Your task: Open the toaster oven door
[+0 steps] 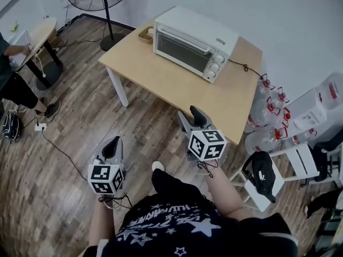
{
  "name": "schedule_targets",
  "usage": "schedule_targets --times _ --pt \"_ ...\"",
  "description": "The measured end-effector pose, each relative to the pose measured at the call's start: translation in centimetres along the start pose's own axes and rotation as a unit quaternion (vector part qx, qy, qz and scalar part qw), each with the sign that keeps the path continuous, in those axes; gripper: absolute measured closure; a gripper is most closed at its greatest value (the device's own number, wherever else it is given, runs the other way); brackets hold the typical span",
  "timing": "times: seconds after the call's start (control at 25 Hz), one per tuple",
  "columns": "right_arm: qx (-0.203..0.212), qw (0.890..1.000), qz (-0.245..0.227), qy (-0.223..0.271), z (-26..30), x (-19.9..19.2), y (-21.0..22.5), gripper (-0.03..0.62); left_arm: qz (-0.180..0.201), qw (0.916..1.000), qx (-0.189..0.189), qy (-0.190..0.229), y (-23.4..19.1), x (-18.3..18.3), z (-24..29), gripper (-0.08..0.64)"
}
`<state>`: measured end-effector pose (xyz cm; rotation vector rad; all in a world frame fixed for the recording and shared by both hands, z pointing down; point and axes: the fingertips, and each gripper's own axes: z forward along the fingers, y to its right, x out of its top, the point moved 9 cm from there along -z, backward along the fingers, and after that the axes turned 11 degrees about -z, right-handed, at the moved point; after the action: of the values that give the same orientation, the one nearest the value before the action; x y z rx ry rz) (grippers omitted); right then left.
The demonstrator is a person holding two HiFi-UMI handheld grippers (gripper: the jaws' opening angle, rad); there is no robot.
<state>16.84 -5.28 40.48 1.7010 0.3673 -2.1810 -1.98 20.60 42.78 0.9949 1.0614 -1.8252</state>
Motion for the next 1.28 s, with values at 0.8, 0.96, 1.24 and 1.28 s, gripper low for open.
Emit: schedule_targets --times 0.8,0.96,1.24,1.28 --pt "-0.030 0.998 0.053 0.016 11.1 2.8 11.2 0.391 0.030 0.9995 -0.007 -0.007 -0.9 7.9 14.3 0.540" --pt "-0.051 0.996 0.065 0.025 11.5 3.4 12.3 0.396 0.040 0.9990 -0.019 -0.006 -1.4 9.2 16.0 0.540" --pt "-0.117 0.989 0.086 0.026 13.0 3.9 14.3 0.399 0.059 0.9946 -0.083 -0.021 -3.5 12.1 23.2 0.540" --pt "-0.130 0.987 0.093 0.031 13.1 4.0 14.6 0.400 0.062 0.9932 -0.095 -0.023 -3.8 12.6 24.3 0.540"
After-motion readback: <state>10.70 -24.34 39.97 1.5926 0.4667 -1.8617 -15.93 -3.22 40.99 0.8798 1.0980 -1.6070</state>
